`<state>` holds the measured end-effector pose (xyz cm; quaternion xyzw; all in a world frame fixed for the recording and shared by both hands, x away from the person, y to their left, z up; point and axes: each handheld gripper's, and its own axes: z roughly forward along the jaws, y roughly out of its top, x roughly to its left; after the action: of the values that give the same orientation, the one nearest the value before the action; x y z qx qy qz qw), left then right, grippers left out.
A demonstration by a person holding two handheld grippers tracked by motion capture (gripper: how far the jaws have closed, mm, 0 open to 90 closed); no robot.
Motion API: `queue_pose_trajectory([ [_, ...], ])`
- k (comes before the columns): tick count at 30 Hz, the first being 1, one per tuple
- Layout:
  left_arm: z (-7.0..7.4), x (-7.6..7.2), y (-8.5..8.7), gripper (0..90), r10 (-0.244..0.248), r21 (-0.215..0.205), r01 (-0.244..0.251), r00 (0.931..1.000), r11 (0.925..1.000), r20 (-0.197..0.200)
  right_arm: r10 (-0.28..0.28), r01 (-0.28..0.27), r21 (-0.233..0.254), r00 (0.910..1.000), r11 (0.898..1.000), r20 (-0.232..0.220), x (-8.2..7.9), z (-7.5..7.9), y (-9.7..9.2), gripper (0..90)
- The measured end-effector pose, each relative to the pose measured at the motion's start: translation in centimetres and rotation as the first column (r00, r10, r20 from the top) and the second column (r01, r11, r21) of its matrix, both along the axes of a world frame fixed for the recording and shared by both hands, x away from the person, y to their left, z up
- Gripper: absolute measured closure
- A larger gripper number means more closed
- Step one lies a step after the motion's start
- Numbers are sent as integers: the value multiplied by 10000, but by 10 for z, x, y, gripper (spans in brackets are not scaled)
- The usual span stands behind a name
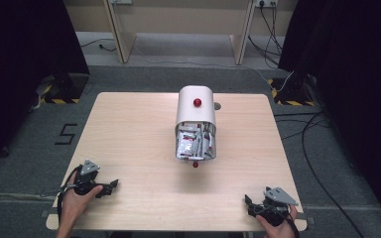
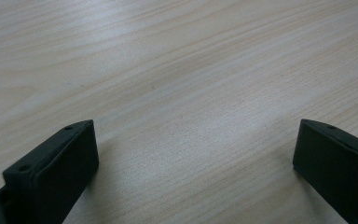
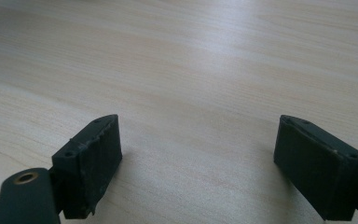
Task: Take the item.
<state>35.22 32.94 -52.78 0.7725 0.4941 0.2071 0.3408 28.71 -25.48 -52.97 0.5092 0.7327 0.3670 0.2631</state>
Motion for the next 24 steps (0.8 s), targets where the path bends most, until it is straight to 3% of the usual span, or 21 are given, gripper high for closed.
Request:
queue_pose_trajectory([
  [9,0,0,0,0,3,-12,-3,10000,10000,-5,34,-33,-115,9999,9999,98,1,3,-2,197],
  [24,0,0,0,0,-5,-5,5,10000,10000,-12,135,-140,137,9991,9998,390,4,21,-2,236],
])
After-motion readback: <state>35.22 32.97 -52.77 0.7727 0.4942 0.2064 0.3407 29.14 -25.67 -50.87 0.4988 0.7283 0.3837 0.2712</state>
